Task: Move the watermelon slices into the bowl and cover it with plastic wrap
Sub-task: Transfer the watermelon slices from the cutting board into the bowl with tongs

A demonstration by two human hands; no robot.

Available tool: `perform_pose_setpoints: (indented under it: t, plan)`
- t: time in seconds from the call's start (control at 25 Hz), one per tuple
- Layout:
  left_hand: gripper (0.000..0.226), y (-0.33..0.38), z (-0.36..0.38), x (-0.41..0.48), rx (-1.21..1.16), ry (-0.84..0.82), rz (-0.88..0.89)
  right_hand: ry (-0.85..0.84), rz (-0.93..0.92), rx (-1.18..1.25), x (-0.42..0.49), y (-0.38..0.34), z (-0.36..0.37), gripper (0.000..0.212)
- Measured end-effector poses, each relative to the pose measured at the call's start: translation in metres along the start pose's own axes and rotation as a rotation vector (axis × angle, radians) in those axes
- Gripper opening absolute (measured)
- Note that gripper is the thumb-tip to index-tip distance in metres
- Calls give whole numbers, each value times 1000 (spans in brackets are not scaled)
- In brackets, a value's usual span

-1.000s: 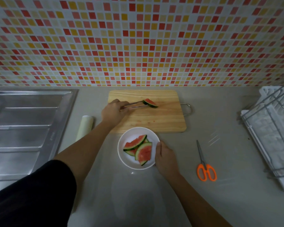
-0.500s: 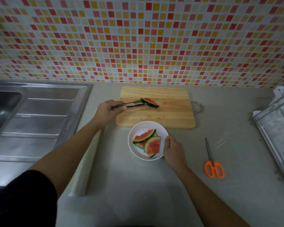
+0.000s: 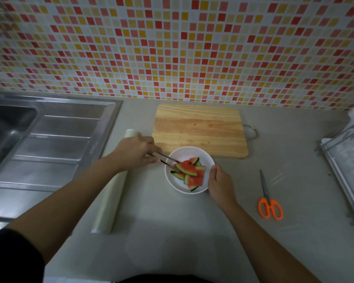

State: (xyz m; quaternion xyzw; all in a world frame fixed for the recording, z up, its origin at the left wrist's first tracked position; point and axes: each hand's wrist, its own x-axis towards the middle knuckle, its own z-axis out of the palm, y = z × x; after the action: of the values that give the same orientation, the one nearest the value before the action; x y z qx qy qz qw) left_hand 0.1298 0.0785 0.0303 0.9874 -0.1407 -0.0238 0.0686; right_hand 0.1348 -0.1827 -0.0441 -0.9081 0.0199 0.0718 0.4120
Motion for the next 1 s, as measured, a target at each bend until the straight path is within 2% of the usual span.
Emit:
perform_pose_setpoints:
  t: [0.12, 0.2, 0.28, 0.36, 0.48, 0.56, 0.68, 0.8, 1.0]
  plan:
    - [39, 6, -12, -1, 285, -10, 50, -14, 9, -6, 1, -1, 0, 38]
    - [41, 9, -18, -1, 395, 9, 92, -24, 16, -17, 1, -1, -1, 39]
    - [40, 6, -29, -1, 400, 34, 90, -34, 16, -19, 1, -3, -1, 39]
    - [35, -5, -41, 2, 263, 23, 49, -28, 11, -27, 1, -3, -1, 39]
    - [29, -15, -39, 18, -196, 63, -108, -24, 15, -25, 1, -3, -1, 38]
    - [28, -11, -18, 37, -337, 141, -304, -31, 19, -1, 1, -2, -1, 38]
    - [31, 6, 18, 69, -299, 144, -567, -25, 5, 0, 1, -1, 0, 38]
    - [32, 17, 39, 95, -243, 175, -742, -14, -2, -11, 1, 2, 0, 36]
    - [28, 22, 56, 118, -192, 133, -840, 5, -5, -2, 0, 3, 2, 32]
